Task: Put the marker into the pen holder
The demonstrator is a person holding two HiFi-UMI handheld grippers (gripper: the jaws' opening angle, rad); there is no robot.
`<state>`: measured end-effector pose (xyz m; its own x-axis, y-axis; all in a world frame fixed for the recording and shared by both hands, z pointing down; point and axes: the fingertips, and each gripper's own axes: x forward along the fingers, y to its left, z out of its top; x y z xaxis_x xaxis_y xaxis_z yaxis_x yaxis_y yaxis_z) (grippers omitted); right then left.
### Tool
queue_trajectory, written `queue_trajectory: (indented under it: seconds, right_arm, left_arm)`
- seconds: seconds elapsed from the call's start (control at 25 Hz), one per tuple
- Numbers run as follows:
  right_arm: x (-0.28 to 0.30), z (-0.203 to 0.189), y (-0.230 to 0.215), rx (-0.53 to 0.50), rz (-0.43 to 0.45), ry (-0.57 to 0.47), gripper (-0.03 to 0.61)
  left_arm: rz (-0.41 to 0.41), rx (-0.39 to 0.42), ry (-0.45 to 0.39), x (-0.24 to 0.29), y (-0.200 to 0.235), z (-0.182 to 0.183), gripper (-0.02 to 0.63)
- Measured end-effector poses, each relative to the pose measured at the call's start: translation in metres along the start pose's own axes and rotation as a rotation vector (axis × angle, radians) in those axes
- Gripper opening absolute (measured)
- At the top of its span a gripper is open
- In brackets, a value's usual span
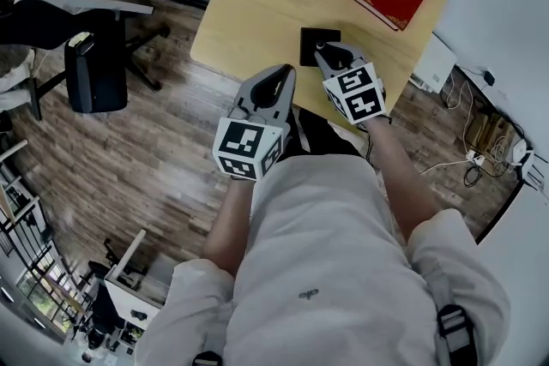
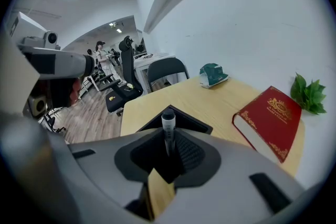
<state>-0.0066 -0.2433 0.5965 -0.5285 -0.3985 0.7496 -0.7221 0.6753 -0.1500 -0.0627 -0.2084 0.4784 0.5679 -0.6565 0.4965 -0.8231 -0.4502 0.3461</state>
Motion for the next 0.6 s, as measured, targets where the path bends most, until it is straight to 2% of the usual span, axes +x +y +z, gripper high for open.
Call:
queue_trajectory:
  seconds: [0.6]
  right_arm:
    - [0.0034,-0.0006,0.0026,-0.041,0.001,0.032,0.067]
  left_arm:
    - [0.013,-0.007,-0.006,0.0036,-0.0003,0.0003,0.012]
